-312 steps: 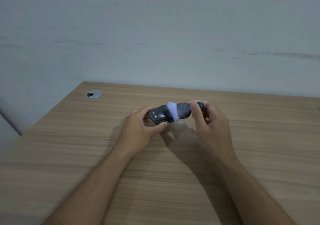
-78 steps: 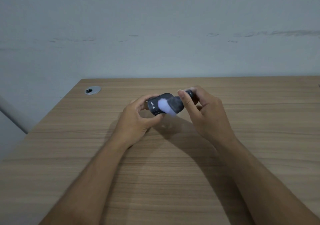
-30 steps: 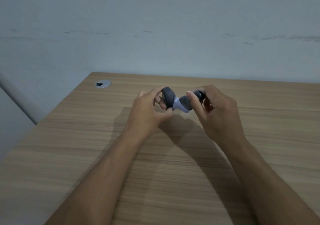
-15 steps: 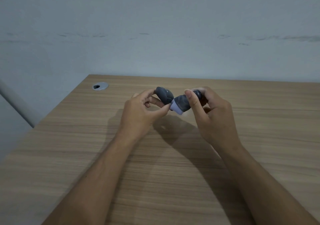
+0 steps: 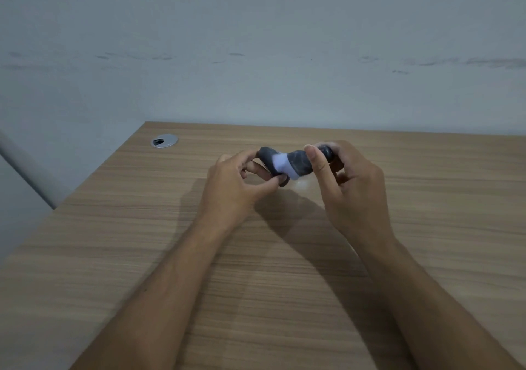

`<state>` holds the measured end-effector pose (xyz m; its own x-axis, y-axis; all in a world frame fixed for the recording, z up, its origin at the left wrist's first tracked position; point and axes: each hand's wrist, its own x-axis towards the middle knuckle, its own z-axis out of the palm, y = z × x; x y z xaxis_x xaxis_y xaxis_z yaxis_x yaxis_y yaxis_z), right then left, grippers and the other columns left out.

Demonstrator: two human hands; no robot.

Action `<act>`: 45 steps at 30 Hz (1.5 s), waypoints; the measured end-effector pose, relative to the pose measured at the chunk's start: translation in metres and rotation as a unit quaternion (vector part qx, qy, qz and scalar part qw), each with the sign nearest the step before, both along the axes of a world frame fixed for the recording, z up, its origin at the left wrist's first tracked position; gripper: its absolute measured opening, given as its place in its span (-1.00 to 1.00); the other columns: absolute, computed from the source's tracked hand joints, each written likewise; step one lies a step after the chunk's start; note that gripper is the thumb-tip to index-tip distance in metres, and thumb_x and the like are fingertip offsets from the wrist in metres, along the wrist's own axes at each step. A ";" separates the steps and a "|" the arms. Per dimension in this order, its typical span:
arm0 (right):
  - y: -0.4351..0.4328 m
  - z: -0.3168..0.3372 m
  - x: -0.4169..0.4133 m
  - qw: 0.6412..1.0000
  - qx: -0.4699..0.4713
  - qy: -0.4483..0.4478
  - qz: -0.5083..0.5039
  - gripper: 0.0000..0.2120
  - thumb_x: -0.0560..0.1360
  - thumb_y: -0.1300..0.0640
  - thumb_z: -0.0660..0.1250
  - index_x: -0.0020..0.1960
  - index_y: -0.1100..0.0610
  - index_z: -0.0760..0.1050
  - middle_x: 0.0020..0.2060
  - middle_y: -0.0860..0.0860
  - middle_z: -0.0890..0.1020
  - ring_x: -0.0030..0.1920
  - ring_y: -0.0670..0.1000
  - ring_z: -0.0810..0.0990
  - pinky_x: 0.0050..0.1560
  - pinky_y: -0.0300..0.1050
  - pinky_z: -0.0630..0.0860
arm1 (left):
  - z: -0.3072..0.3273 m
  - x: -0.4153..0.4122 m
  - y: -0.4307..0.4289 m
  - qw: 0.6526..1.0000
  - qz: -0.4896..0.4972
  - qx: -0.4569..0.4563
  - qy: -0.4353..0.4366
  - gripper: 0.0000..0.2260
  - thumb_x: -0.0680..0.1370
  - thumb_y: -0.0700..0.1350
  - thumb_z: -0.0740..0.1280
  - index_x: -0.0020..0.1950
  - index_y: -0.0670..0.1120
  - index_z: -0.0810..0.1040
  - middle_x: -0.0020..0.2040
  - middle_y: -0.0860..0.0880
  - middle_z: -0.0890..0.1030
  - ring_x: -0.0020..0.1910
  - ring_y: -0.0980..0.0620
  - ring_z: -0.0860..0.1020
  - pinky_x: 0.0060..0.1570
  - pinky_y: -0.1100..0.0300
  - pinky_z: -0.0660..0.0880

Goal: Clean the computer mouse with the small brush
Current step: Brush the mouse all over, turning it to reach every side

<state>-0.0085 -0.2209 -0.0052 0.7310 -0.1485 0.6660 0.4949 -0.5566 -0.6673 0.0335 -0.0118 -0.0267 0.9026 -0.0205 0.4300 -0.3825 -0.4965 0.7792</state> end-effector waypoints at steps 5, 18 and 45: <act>0.005 0.005 -0.003 0.999 -0.013 -0.029 0.019 -0.84 0.72 0.03 0.44 0.19 0.09 0.71 -0.04 -0.10 0.73 -0.22 -0.01 0.63 -0.19 -0.24 0.49 | 0.003 -0.001 -0.004 0.998 0.010 0.054 -0.026 -0.66 0.45 0.18 0.65 0.18 0.22 0.72 -0.16 0.25 0.76 0.05 0.12 0.46 -0.07 0.34 0.36; -0.003 0.003 0.002 0.995 -0.085 -0.052 -0.006 -0.86 0.69 0.06 0.48 0.15 0.12 0.72 -0.08 -0.08 0.66 -0.25 -0.18 0.51 -0.17 -0.35 0.38 | 0.002 0.001 -0.005 0.986 0.009 0.135 -0.093 -0.39 0.39 -0.18 0.65 0.43 0.02 0.66 -0.10 0.20 0.64 0.06 -0.04 0.48 0.08 -0.14 0.59; -0.006 0.005 0.001 0.999 0.009 -0.014 -0.050 -0.82 0.72 -0.06 0.41 0.10 0.03 0.70 -0.13 -0.10 0.69 -0.21 -0.09 0.59 -0.16 -0.22 0.48 | 0.005 -0.003 0.000 0.974 -0.080 0.167 -0.133 -0.44 0.43 -0.12 0.55 0.45 -0.03 0.65 0.11 0.14 0.60 0.08 0.09 0.50 0.17 -0.13 0.53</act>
<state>-0.0072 -0.2271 0.0002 0.6935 -0.2330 0.6817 0.4551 -0.5919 -0.6653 0.0307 -0.0120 -0.0220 0.7342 -0.3303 0.5932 -0.6419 -0.6224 0.4478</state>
